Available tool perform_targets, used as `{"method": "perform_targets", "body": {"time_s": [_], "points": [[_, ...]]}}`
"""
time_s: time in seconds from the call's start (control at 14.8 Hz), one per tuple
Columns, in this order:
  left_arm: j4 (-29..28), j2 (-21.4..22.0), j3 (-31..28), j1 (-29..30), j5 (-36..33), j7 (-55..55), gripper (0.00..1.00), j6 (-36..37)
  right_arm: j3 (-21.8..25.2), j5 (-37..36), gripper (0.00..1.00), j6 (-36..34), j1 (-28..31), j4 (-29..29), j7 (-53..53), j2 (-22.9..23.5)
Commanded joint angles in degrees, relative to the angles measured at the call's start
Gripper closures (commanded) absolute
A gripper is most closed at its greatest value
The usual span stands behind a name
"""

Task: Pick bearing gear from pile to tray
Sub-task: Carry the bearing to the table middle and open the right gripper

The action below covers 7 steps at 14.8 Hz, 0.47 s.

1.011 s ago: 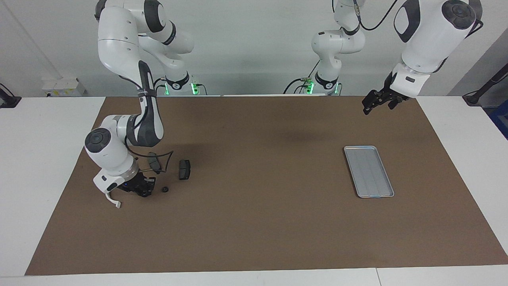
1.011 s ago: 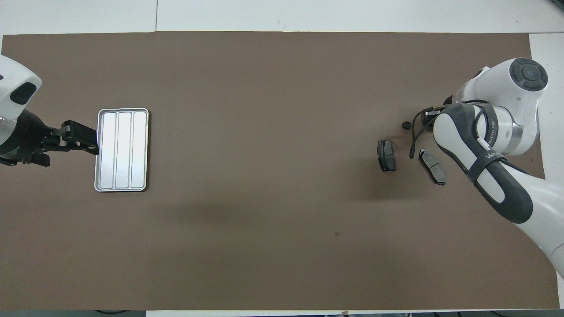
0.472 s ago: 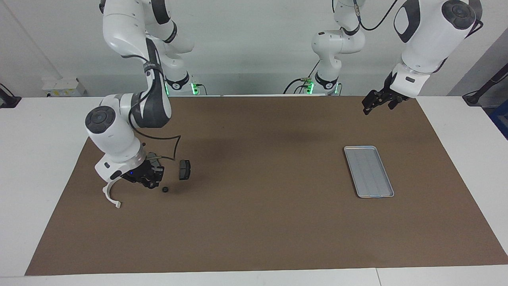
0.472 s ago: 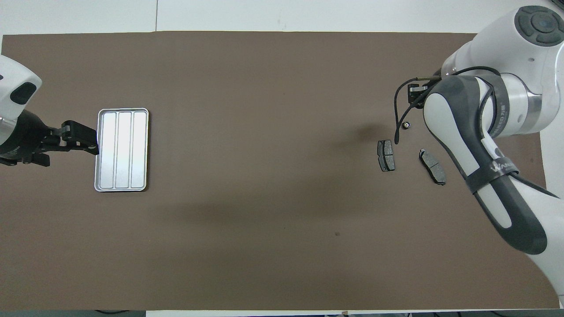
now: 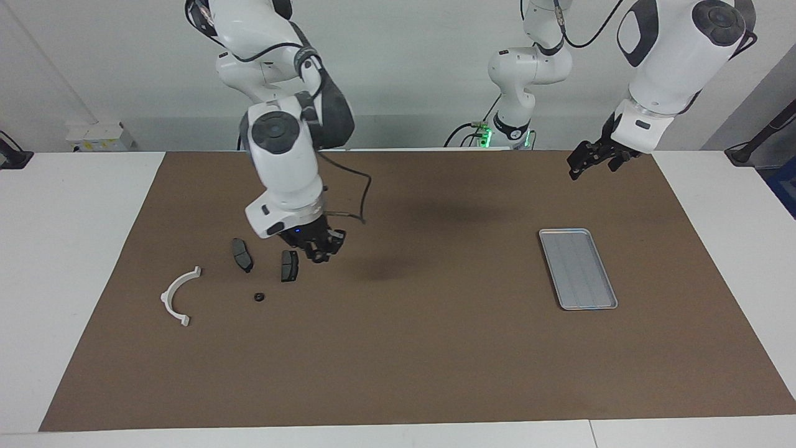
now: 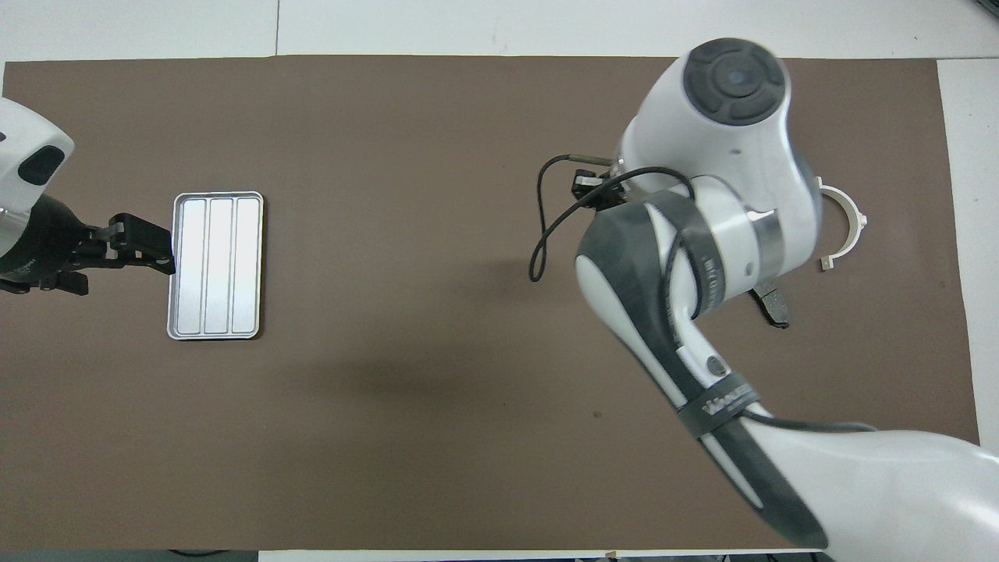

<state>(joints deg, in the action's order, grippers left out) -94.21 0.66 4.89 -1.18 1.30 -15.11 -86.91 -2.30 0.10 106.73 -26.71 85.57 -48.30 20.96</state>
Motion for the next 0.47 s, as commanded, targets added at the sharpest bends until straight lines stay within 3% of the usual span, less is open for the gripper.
{"method": "perform_targets", "body": {"time_s": [0.0, 0.4], "points": [[-0.2, 0.5, -0.2, -0.1, -1.0, -0.1, 0.00, -0.3, 0.4, -0.3, 1.00, 0.9, -3.6, 2.7, -6.4, -1.0], [-0.2, 0.5, -0.2, -0.1, -1.0, -0.1, 0.00, -0.3, 0.3, -0.1, 1.00, 12.3, -6.4, 11.8, -8.8, -0.7]]}}
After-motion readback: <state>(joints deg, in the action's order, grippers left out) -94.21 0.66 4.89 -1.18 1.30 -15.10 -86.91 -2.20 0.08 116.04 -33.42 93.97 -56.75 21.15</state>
